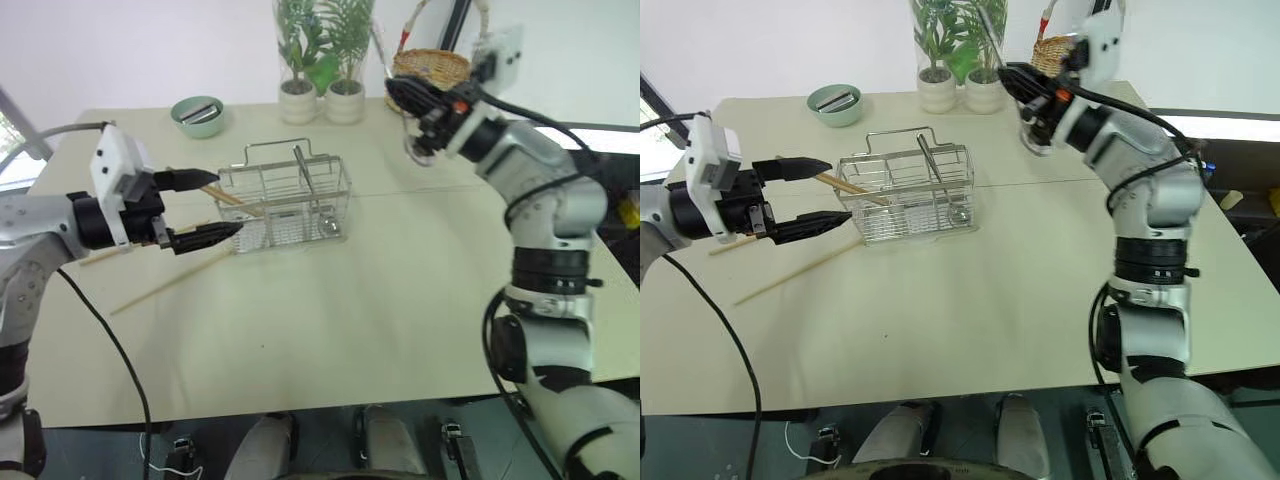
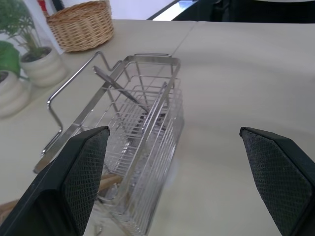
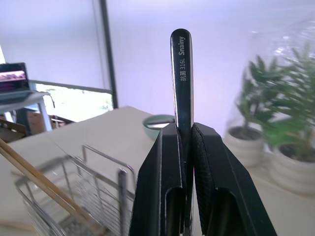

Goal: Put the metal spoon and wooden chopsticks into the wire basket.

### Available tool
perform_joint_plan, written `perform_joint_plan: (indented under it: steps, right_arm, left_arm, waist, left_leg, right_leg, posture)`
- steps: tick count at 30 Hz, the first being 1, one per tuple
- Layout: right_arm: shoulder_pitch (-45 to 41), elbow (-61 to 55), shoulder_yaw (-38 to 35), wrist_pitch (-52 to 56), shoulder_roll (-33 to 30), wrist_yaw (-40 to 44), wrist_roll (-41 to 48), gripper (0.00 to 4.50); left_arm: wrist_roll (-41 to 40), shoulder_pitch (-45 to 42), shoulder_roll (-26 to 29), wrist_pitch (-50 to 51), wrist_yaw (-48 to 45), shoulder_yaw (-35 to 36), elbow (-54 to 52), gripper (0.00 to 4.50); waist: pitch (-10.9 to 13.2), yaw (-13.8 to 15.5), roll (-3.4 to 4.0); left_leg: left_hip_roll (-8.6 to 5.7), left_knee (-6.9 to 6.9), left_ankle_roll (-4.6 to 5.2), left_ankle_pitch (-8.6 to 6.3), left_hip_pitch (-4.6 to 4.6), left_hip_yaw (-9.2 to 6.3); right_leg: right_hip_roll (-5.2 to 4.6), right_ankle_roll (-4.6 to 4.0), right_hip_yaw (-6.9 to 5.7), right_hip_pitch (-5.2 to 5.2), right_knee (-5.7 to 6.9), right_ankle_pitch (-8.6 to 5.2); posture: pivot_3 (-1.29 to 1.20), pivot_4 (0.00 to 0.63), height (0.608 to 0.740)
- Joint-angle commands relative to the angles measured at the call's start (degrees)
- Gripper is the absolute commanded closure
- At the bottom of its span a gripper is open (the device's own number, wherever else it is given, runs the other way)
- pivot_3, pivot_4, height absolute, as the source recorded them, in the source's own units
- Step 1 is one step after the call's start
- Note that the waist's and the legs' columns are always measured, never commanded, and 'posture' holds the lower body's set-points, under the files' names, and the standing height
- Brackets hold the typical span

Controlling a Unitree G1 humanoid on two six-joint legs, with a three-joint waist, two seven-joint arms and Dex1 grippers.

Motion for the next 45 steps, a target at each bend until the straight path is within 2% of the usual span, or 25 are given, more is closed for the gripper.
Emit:
perform_joint_plan:
  steps: [1, 10, 21, 24, 28, 29, 33, 36, 41, 45]
  right_arm:
    - [-4.7, 4.0, 2.4, -5.4, 6.3, -2.9, -1.1, 4.48]
    - [-8.9, 17.8, 4.5, -17.1, 17.5, -4.1, -3.3, 4.48]
    - [-10.7, 37.6, 3.6, -35.6, 22.1, -2.7, -6.9, 4.48]
    - [-10.9, 39.7, 3.1, -37.4, 21.8, -2.9, -7.3, 3.24]
    - [-10.6, 38.3, 2.9, -37.0, 20.7, -2.6, -7.4, 1.24]
    - [-10.6, 37.7, 2.8, -36.5, 20.3, -2.5, -7.3, 1.24]
    - [-10.7, 33.1, 2.5, -33.5, 16.9, -1.7, -6.7, 1.24]
    - [-11.3, 26.0, 1.8, -27.2, 12.4, 0.4, -4.2, 1.24]
    - [-8.3, 7.2, 4.1, -11.6, -3.5, 16.3, 2.3, 1.24]
    - [-1.3, -4.5, 5.3, -5.1, -17.5, 30.3, 6.3, 1.24]
  left_arm:
    - [0.1, -1.2, 0.0, -0.8, 0.8, 1.1, -0.8, 0.0]
    - [-0.9, 1.1, 0.2, 0.4, 3.0, 4.2, -3.1, 0.0]
    - [-3.0, 1.5, 0.6, 3.0, 6.4, 7.3, -5.6, 0.0]
    - [-3.9, 1.7, 0.8, 3.7, 7.0, 8.2, -6.0, 0.0]
    - [-3.9, 1.8, 0.7, 3.8, 7.3, 8.4, -5.8, 0.0]
    - [-3.9, 1.9, 0.7, 3.8, 7.3, 8.4, -5.7, 0.0]
    - [-3.3, 1.9, 0.4, 3.3, 7.2, 7.8, -5.1, 0.0]
    - [-2.6, 1.6, 0.8, 2.7, 6.4, 7.3, -3.8, 0.0]
    - [0.5, 1.6, 2.8, 0.2, 2.8, 6.0, 1.0, 0.0]
    - [4.0, 2.8, 5.8, -3.1, -2.2, 4.9, 6.3, 0.0]
  waist:
    - [0.0, -0.1, 0.0]
    - [0.0, -0.4, 0.0]
    - [0.1, -1.5, 0.13]
    - [0.1, -1.8, 0.13]
    - [0.1, -1.8, 0.12]
    - [0.1, -1.8, 0.12]
    - [0.1, -1.7, 0.11]
    - [0.1, -1.5, 0.09]
    - [0.0, -1.4, -0.04]
    - [-0.1, -1.6, -0.12]
  left_leg:
    - [0.01, 0.0, -0.04, 0.02, -0.01, 0.0]
    - [0.12, -0.02, -0.21, 0.13, 0.01, 0.0]
    - [0.14, -0.06, -0.27, 0.16, 0.02, -0.01]
    - [0.14, -0.07, -0.29, 0.17, 0.03, -0.01]
    - [0.16, -0.09, -0.31, 0.18, 0.04, 0.0]
    - [0.17, -0.09, -0.31, 0.18, 0.04, 0.0]
    - [0.17, -0.09, -0.31, 0.18, 0.03, 0.02]
    - [0.15, -0.08, -0.31, 0.18, 0.02, 0.02]
    - [0.15, -0.08, -0.29, 0.17, -0.03, 0.04]
    - [0.19, -0.09, -0.18, 0.11, 0.03, 0.19]
  right_leg:
    - [0.01, -0.03, 0.01, -0.04, 0.05, 0.02]
    - [0.19, -0.15, 0.17, -0.31, 0.66, 0.08]
    - [0.24, -0.18, 0.19, -0.34, 0.72, 0.09]
    - [0.25, -0.19, 0.21, -0.36, 0.72, 0.1]
    - [0.29, -0.19, 0.26, -0.38, 0.73, 0.1]
    - [0.3, -0.2, 0.26, -0.38, 0.73, 0.1]
    - [0.3, -0.2, 0.3, -0.4, 0.72, 0.1]
    - [0.29, -0.19, 0.31, -0.39, 0.72, 0.1]
    - [0.28, -0.19, 0.31, -0.39, 0.68, 0.09]
    - [0.28, -0.17, 0.32, -0.32, 0.61, 0.08]
  posture:
    - [0.0, 0.15, 0.704]
    - [0.0, 0.15, 0.704]
    - [0.0, 0.15, 0.704]
    - [0.0, 0.15, 0.704]
    - [0.0, 0.15, 0.704]
    - [0.0, 0.15, 0.704]
    - [0.0, 0.15, 0.704]
    - [0.0, 0.15, 0.704]
    - [0.0, 0.15, 0.704]
    - [0.0, 0.15, 0.704]
